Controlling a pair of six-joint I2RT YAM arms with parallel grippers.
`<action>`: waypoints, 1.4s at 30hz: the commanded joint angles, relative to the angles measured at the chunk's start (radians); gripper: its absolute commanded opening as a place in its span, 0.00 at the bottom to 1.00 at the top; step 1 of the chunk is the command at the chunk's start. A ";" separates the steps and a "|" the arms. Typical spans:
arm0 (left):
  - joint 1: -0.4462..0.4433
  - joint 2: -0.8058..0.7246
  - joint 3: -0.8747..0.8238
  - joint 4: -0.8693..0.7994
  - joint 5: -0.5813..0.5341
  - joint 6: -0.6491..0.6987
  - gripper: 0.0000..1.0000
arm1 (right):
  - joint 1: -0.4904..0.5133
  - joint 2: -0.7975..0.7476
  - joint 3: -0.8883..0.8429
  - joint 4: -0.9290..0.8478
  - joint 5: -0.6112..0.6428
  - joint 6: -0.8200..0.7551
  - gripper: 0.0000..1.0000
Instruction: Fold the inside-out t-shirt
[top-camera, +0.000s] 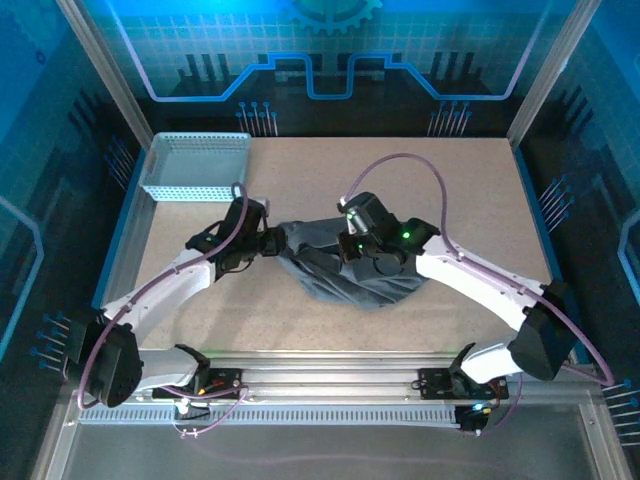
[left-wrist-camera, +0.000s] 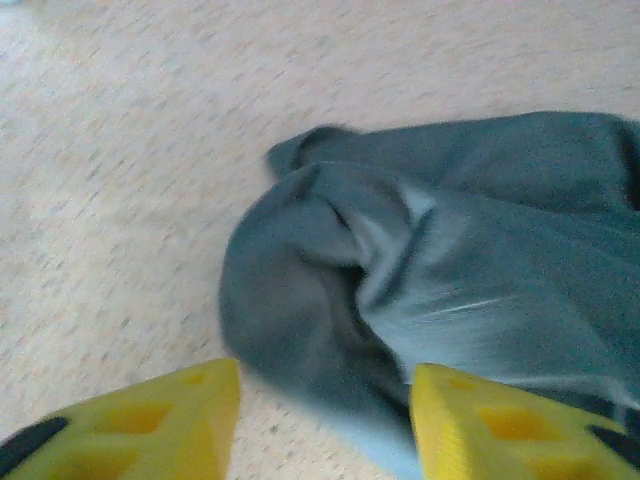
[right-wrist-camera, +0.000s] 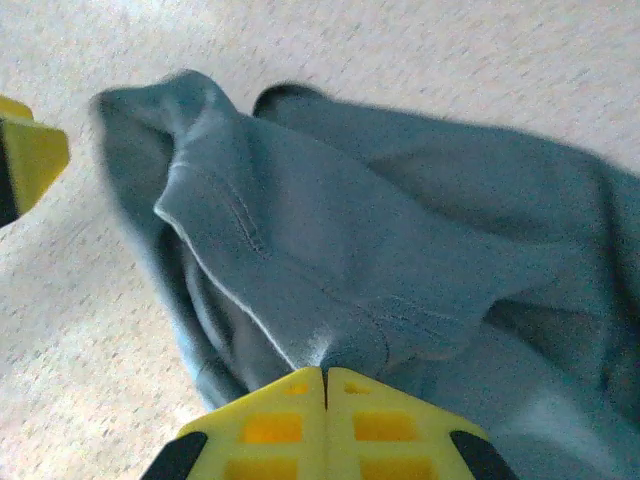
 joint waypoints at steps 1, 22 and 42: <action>0.005 -0.125 -0.066 -0.081 -0.074 -0.147 0.57 | 0.026 -0.003 0.025 0.100 -0.116 0.014 0.04; -0.338 0.318 0.263 -0.027 -0.028 -0.338 0.71 | -0.409 0.002 -0.171 0.031 -0.094 0.050 0.63; -0.233 0.314 0.065 0.050 0.000 -0.167 0.00 | -0.180 0.083 -0.305 0.093 -0.163 0.162 0.55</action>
